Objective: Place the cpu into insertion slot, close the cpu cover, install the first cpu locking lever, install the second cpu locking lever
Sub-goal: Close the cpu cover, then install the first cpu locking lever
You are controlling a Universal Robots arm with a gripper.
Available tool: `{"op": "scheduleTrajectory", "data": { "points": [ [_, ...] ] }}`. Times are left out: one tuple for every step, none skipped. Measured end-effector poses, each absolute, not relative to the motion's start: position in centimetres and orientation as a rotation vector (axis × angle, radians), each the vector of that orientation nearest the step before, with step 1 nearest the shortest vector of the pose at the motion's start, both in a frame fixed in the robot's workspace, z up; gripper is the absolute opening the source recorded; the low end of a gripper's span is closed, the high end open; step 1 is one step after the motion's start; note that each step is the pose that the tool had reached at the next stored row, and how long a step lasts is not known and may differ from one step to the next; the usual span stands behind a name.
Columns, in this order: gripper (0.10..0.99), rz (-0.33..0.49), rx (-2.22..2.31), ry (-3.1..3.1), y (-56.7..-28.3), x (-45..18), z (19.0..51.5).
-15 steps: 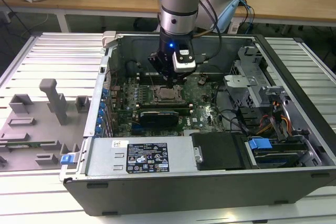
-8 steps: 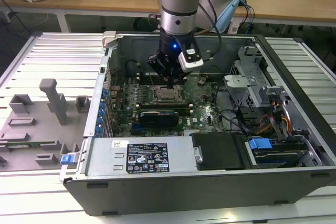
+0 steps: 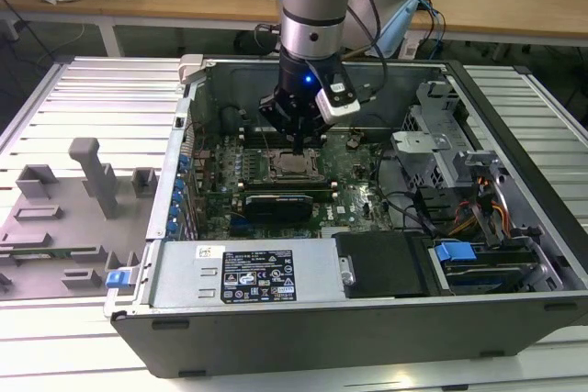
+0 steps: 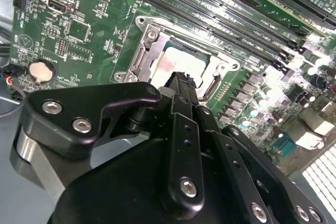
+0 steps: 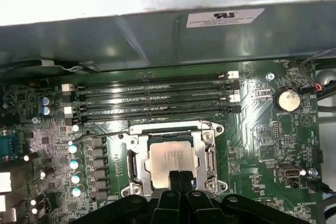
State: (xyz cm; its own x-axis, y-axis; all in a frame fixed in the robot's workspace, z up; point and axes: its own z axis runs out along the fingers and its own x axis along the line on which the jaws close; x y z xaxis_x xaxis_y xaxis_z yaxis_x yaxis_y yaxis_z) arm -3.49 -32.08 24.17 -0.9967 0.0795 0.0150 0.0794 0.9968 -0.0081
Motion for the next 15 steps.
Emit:
{"op": "scheduleTrajectory", "data": {
  "points": [
    [0.106, 0.012, -0.124, -3.124, -32.08, -3.49, 24.47],
    [0.106, 0.012, -0.123, -3.124, -32.08, -3.49, 24.68],
    [0.106, 0.011, -0.123, -3.124, -32.07, -3.49, 24.69],
    [0.106, 0.011, -0.123, -3.124, -32.07, -3.49, 24.69],
    [0.106, 0.012, -0.123, -3.124, -32.07, -3.49, 24.69],
    [0.106, 0.012, -0.123, -3.124, -32.08, -3.49, 24.69],
    [0.106, 0.012, -0.123, -3.124, -32.08, -3.49, 24.69],
    [0.106, 0.012, -0.123, -3.124, -32.08, -3.49, 24.69],
    [0.106, 0.012, -0.123, -3.124, -32.08, -3.49, 24.69],
    [0.106, 0.012, -0.123, -3.124, -32.08, -3.49, 24.69],
    [0.106, 0.012, -0.123, -3.124, -32.08, -3.49, 24.69],
    [0.106, 0.012, -0.123, -3.124, -32.08, -3.49, 24.69],
    [0.106, 0.012, -0.123, -3.124, -32.08, -3.49, 24.69],
    [0.106, 0.012, -0.123, -3.124, -32.08, -3.49, 24.69],
    [0.106, 0.012, -0.123, -3.124, -32.08, -3.49, 24.69]
  ]
}}
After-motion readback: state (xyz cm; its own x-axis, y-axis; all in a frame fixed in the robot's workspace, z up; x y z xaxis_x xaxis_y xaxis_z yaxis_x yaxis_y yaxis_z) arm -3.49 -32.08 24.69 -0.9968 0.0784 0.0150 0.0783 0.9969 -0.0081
